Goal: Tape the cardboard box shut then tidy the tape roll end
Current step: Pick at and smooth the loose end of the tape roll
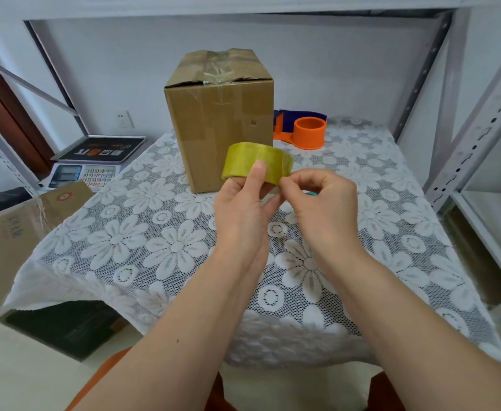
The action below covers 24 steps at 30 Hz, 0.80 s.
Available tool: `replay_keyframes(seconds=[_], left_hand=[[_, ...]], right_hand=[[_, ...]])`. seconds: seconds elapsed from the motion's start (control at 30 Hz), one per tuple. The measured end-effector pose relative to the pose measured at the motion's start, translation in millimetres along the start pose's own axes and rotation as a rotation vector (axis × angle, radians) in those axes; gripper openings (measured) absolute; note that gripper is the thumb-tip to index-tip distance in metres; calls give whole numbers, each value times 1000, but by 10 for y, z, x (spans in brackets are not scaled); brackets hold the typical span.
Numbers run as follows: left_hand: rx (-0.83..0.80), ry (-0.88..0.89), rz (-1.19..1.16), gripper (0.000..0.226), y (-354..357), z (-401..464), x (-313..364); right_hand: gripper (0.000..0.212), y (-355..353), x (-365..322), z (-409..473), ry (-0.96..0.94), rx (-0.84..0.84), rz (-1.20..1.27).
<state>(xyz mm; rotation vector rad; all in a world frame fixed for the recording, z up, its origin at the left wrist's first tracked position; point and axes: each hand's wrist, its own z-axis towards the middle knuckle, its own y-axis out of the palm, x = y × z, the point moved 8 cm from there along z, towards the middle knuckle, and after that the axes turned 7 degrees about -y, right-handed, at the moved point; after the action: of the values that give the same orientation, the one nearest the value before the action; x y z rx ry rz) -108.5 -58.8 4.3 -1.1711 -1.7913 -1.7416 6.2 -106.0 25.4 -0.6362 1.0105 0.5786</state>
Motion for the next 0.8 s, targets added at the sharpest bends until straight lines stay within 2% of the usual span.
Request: replay_keyframes(seconds=[0.23, 0.47, 0.63, 0.7, 0.77, 0.8], left_hand=[[20, -16, -4, 17, -22, 1, 27], [17, -13, 34, 18, -50, 8, 83], [52, 44, 112, 25, -81, 23, 160], [113, 65, 186, 24, -126, 38, 202], [155, 86, 302, 26, -163, 61, 236], [156, 89, 363, 28, -168, 74, 242]], right_hand=[[10, 19, 48, -72, 129, 16, 250], [7, 119, 102, -55, 234, -129, 447], [18, 125, 29, -44, 248, -189, 590], [14, 23, -9, -7, 169, -127, 438], [6, -103, -142, 45, -66, -63, 78], [14, -116, -247, 43, -205, -60, -62]])
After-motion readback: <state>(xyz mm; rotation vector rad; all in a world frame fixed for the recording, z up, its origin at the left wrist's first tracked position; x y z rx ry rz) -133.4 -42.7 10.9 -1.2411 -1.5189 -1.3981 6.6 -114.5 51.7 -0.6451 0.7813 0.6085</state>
